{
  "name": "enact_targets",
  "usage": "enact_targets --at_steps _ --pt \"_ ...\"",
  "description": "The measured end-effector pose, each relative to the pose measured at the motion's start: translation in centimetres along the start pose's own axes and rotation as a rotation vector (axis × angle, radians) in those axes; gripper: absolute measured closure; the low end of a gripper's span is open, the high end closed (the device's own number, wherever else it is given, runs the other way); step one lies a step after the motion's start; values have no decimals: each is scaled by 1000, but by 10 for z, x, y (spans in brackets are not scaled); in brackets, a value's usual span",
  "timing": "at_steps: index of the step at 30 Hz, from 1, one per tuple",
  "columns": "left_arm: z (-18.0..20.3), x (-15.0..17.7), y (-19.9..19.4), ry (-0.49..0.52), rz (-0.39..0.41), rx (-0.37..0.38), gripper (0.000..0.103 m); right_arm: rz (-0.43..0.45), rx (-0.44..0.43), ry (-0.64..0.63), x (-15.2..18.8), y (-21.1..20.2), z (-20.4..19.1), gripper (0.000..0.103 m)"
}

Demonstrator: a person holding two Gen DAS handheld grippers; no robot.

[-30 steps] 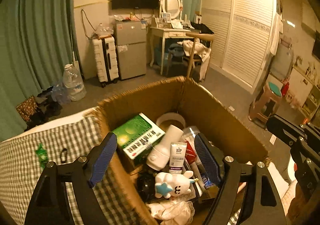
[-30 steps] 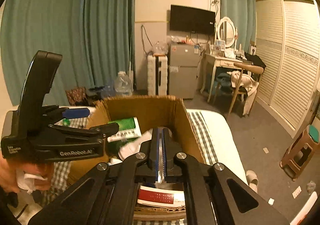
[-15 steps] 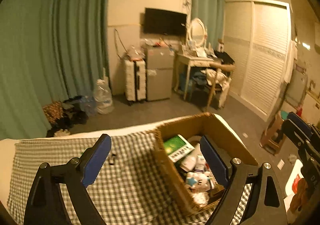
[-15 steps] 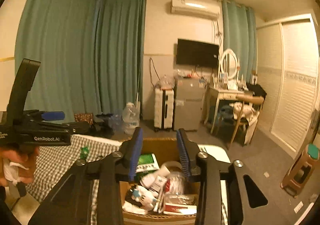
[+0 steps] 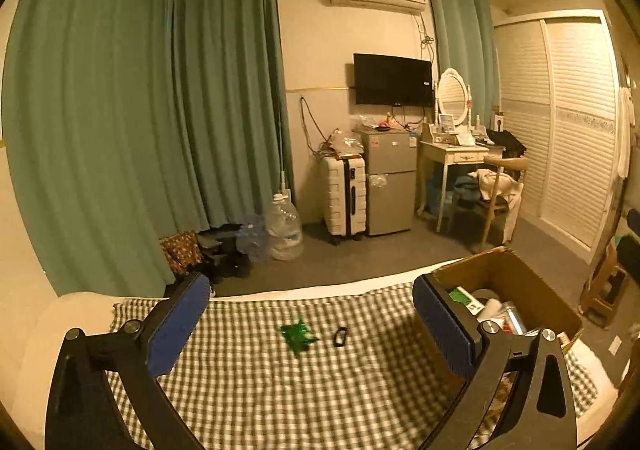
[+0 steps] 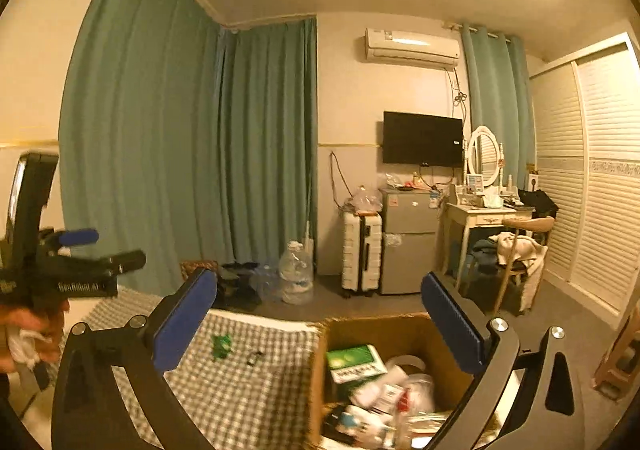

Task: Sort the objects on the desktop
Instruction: 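Move both tools back over the bed toward the green wrapper and hair tie, then grasp the green wrapper with left tool while right tool grasps the black hair tie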

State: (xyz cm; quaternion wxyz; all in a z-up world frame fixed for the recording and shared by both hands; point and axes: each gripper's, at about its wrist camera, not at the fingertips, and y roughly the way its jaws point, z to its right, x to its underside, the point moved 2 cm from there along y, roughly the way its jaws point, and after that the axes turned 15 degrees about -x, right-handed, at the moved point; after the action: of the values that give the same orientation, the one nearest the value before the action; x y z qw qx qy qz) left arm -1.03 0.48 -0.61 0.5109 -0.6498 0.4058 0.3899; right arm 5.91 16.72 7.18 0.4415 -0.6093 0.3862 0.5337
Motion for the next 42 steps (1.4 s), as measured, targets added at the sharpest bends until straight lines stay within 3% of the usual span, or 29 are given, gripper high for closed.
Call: enact_targets --at_steps 7,11,18,23,29,34,41,42 --pt "-17 28 47 -53 -13 -21 0 -91 -33 -62 28 50 -35 0" --pt "-18 62 105 -57 -102 3 0 -187 -103 -6 58 94 -40 0" --pt "-28 117 190 -85 -241 -66 0 -348 -137 46 130 179 -45 3" --pt "-23 143 229 -97 -312 -1 0 -429 -129 97 176 227 -36 8" --pt "-6 159 269 -60 -338 65 0 -476 -85 95 203 270 -18 8" --pt "16 166 305 -33 -370 92 0 -563 -70 133 228 306 -1 28" --pt "39 190 356 -21 -468 138 0 -602 -82 164 261 352 7 31" --pt "38 200 363 -38 -482 159 5 -603 -84 174 267 357 8 31"
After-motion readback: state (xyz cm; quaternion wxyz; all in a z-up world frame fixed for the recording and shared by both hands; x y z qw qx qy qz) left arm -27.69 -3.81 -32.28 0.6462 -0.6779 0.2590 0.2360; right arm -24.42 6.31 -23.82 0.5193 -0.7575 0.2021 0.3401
